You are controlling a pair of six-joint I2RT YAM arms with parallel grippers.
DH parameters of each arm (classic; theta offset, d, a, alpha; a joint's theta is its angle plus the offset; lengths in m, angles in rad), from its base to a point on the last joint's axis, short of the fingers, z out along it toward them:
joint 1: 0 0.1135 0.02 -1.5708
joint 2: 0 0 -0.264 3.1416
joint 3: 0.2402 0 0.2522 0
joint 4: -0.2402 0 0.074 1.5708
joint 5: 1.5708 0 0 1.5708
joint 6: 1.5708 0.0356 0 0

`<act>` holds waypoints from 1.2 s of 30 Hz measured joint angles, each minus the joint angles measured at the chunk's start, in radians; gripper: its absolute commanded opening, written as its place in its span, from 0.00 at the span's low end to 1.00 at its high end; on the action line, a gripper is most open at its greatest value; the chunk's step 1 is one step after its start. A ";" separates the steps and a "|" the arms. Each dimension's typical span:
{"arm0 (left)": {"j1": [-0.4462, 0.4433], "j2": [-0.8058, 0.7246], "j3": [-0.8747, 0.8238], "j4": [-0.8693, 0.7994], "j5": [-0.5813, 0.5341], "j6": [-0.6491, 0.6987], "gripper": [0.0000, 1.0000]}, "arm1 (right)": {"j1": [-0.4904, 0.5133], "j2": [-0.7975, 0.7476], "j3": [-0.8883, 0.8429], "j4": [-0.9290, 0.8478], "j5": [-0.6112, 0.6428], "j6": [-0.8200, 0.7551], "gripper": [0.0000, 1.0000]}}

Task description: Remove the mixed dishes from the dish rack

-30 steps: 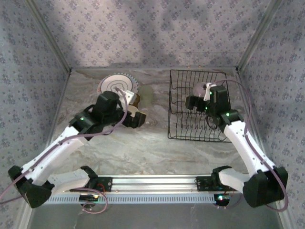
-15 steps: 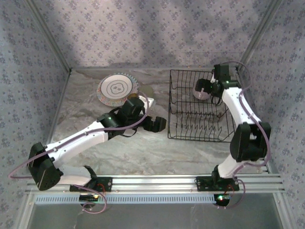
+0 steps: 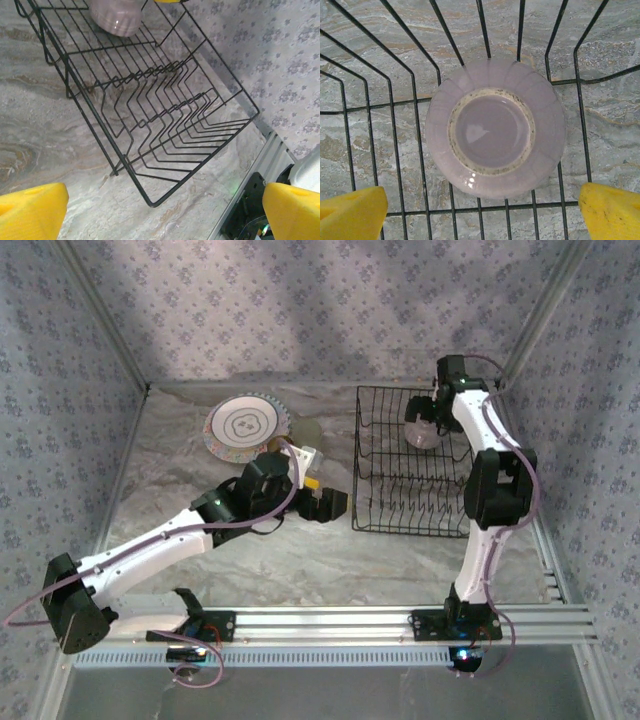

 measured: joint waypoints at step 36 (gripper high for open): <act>0.000 -0.035 -0.047 -0.006 -0.016 0.003 0.99 | 0.031 0.255 0.288 -0.223 0.053 -0.038 1.00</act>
